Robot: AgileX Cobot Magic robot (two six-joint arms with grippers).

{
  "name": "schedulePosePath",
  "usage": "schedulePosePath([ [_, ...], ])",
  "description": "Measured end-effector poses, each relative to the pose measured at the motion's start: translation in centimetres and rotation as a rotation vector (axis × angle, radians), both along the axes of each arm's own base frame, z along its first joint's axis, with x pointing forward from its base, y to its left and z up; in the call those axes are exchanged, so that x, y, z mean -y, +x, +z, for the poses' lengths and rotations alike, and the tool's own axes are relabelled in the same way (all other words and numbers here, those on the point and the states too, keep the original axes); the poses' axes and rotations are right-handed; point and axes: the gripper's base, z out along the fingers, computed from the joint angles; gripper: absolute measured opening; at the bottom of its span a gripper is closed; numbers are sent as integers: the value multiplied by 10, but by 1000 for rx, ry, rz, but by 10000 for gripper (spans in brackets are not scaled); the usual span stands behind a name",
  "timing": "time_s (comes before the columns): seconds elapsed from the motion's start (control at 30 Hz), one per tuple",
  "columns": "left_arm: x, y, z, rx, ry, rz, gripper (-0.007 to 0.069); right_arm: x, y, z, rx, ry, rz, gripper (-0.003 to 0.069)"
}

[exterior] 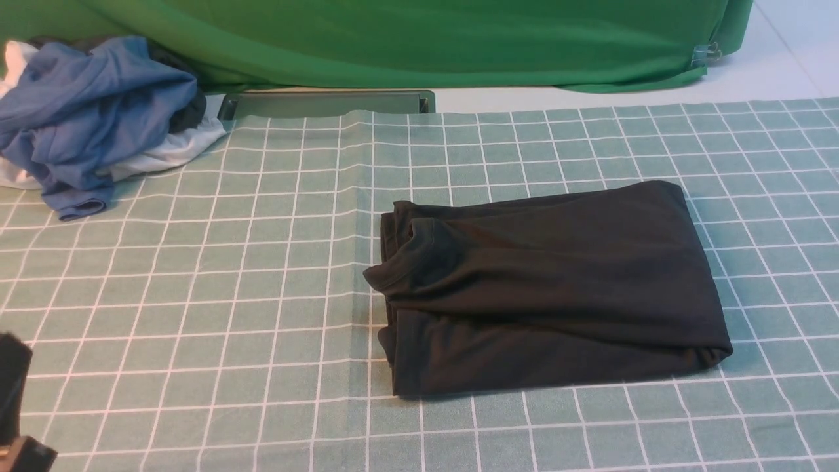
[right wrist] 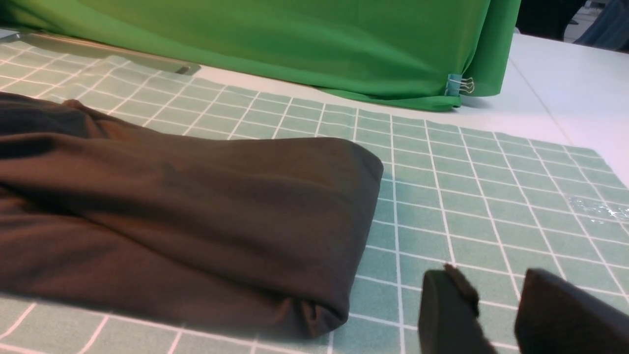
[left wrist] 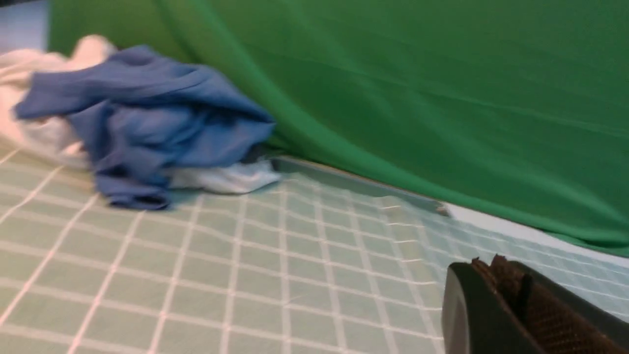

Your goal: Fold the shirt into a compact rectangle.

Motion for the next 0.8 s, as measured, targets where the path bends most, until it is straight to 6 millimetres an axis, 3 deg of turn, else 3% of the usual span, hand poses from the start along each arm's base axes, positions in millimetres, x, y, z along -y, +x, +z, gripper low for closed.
schedulePosePath([
  [0.1,-1,-1,-13,-24,-9,27,17,0,0,0,0,0,0,238],
  [0.33,-1,-2,-23,-126,-14,26,17,0,0,0,0,0,0,238],
  [0.8,-1,-2,-26,-160,-15,26,17,0,0,0,0,3,-1,238],
])
